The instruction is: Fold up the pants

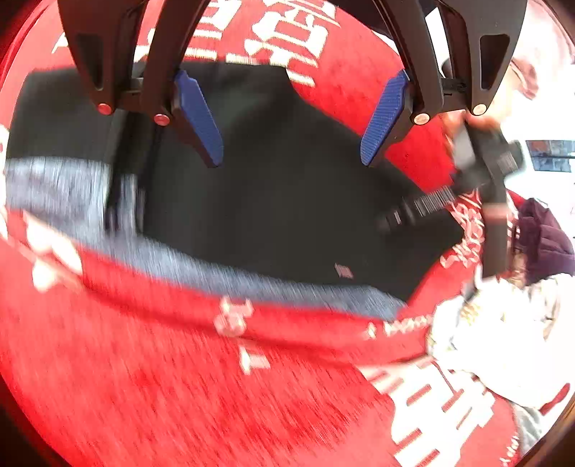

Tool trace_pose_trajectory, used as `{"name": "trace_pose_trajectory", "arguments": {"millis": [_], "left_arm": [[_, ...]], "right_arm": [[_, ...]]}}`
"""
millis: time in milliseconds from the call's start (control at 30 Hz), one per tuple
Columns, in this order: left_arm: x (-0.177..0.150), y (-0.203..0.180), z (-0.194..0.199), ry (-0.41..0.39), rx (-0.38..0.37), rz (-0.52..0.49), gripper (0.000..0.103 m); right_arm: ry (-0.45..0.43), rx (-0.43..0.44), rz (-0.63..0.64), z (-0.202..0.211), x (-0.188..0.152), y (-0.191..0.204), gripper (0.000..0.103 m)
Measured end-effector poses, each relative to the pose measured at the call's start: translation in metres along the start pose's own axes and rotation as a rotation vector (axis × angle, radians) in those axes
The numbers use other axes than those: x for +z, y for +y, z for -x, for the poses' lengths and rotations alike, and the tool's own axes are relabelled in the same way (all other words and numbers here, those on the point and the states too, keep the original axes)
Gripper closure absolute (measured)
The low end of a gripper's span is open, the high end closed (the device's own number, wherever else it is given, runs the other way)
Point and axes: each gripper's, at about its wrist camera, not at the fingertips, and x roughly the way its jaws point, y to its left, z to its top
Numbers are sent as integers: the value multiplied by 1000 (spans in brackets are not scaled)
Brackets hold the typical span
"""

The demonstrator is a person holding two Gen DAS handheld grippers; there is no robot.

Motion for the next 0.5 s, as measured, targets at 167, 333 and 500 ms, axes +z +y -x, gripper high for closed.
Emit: {"name": "trace_pose_trajectory", "arguments": {"millis": [167, 333, 500], "left_arm": [[-22, -45, 13, -143, 239, -321, 65], [-42, -62, 11, -216, 389, -518, 65], [-44, -75, 9, -225, 422, -533, 65]], "right_arm": [[48, 115, 71, -4, 63, 33, 21], [196, 239, 173, -29, 100, 85, 21], [356, 213, 326, -74, 109, 141, 21]]}}
